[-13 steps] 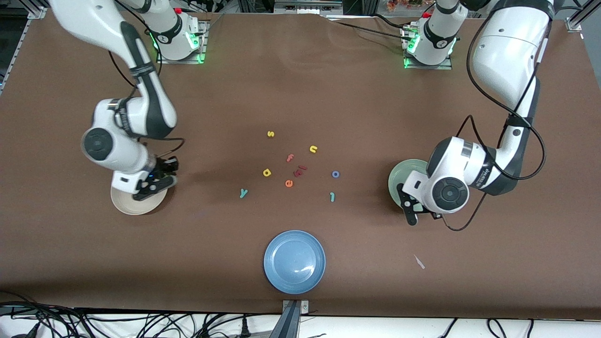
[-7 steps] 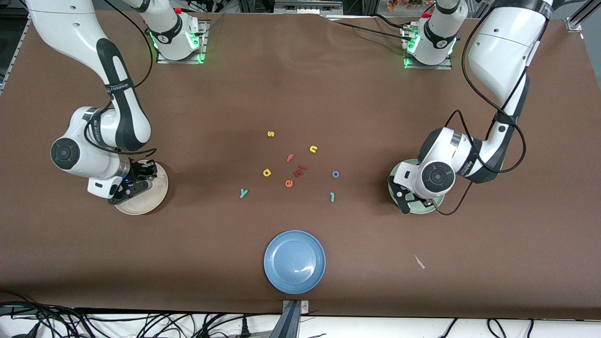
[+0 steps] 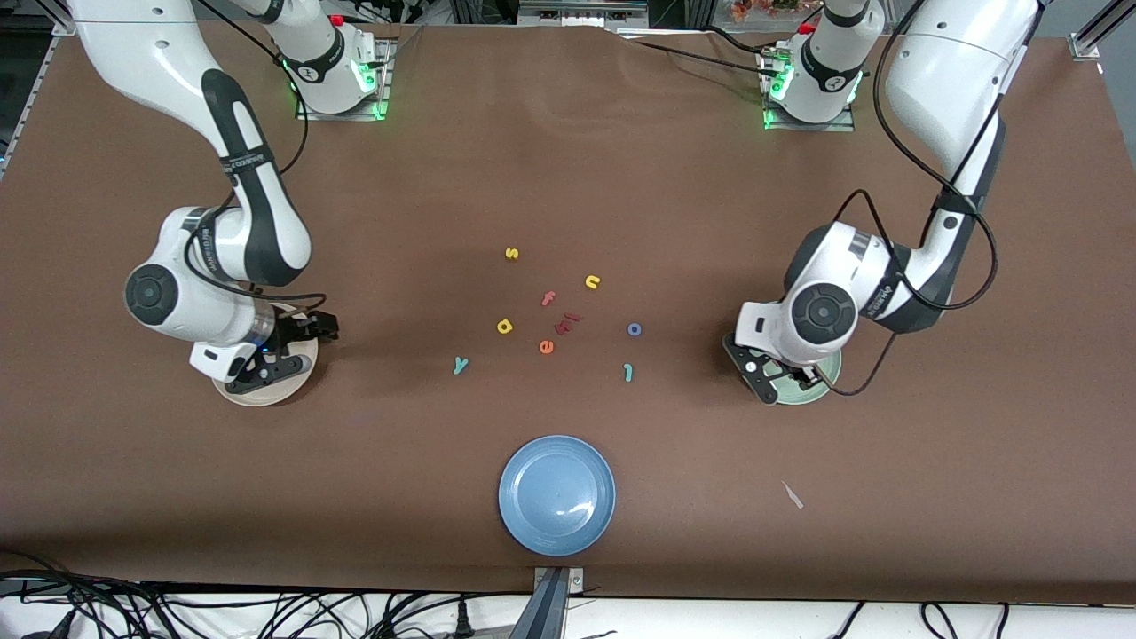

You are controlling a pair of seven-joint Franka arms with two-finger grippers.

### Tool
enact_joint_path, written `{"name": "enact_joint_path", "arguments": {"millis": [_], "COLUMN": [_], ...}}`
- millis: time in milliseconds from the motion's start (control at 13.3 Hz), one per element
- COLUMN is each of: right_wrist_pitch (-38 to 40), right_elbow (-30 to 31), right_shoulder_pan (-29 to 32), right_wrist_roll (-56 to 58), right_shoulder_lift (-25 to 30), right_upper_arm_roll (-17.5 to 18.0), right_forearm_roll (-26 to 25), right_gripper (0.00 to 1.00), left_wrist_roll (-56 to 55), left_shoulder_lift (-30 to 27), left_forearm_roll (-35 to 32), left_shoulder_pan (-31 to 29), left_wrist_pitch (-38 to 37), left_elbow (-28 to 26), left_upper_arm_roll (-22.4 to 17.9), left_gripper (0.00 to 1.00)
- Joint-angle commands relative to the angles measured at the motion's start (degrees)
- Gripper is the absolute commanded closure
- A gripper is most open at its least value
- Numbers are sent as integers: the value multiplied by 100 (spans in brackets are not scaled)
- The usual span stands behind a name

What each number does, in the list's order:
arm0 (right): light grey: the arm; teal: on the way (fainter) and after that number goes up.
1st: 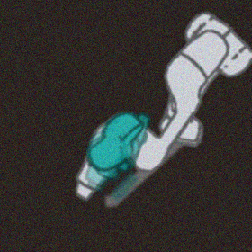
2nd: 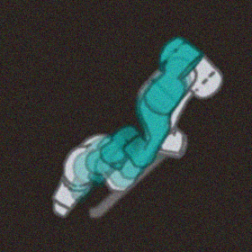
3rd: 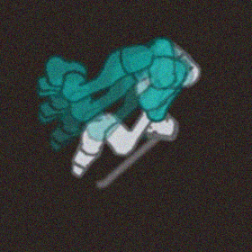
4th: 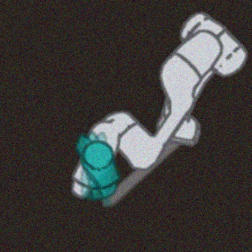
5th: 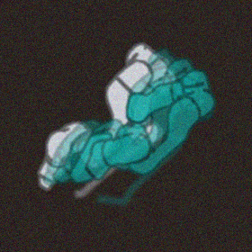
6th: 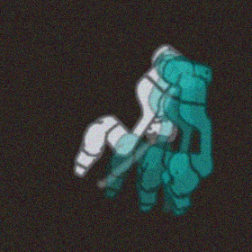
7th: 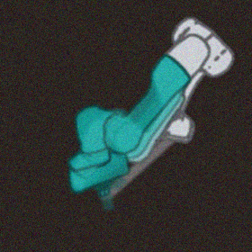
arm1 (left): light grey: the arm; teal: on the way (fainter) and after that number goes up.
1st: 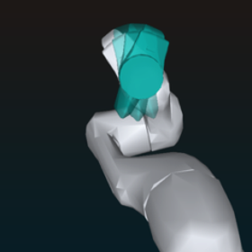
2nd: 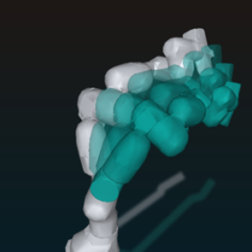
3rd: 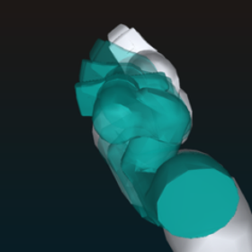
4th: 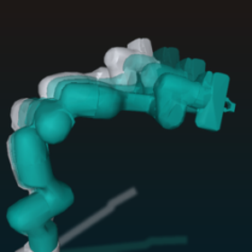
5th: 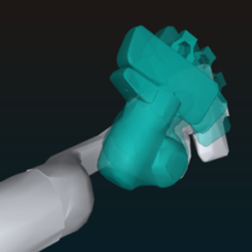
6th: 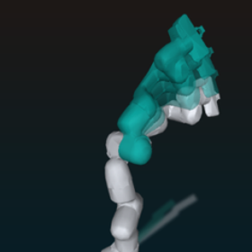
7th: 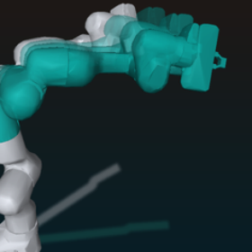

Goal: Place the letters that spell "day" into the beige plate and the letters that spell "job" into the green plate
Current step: 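Move both grippers over the plates and release the green and pink letters, then grasp a cyan letter with each gripper from the letter pile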

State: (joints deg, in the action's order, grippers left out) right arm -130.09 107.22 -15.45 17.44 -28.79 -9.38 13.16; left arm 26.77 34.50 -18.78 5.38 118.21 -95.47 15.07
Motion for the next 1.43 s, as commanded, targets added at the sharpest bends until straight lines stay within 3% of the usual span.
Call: {"name": "enact_joint_path", "arguments": {"millis": [0,150,375,525,826,1051,1126,1351], "right_wrist_pitch": [-16,-60,-104,-271,-377,-386,-386,-377], "right_elbow": [-209,-507,-981,-1377,-1835,-1967,-1985,-2038], "right_shoulder_pan": [-19,-141,-685,-932,-1056,-1179,-1214,-1249], "right_wrist_roll": [-1430,-2818,-4078,-5009,-5338,-5409,-5418,-5409], "right_shoulder_lift": [-12,-178,-556,-942,-1383,-1603,-1621,-1744], "right_upper_arm_roll": [409,656,657,657,657,631,622,622], "right_forearm_roll": [82,73,55,-6,3,-32,-102,-286], "right_gripper": [0,0,0,0,0,0,0,0], "left_wrist_roll": [-1353,-2154,-3149,-3527,-4196,-4442,-4495,-4557], "left_shoulder_lift": [-23,153,609,978,1612,1744,1840,1964], "left_forearm_roll": [112,138,1295,1500,1448,1430,1430,1430], "left_shoulder_pan": [401,718,1008,1158,1535,1642,1650,1686], "left_wrist_pitch": [-8,0,18,27,53,79,80,509], "left_elbow": [229,502,1098,1652,2435,2454,2463,2472], "left_upper_arm_roll": [31,31,22,22,-48,-83,-101,-189], "left_gripper": [0,0,0,0,2,19,30,37]}}
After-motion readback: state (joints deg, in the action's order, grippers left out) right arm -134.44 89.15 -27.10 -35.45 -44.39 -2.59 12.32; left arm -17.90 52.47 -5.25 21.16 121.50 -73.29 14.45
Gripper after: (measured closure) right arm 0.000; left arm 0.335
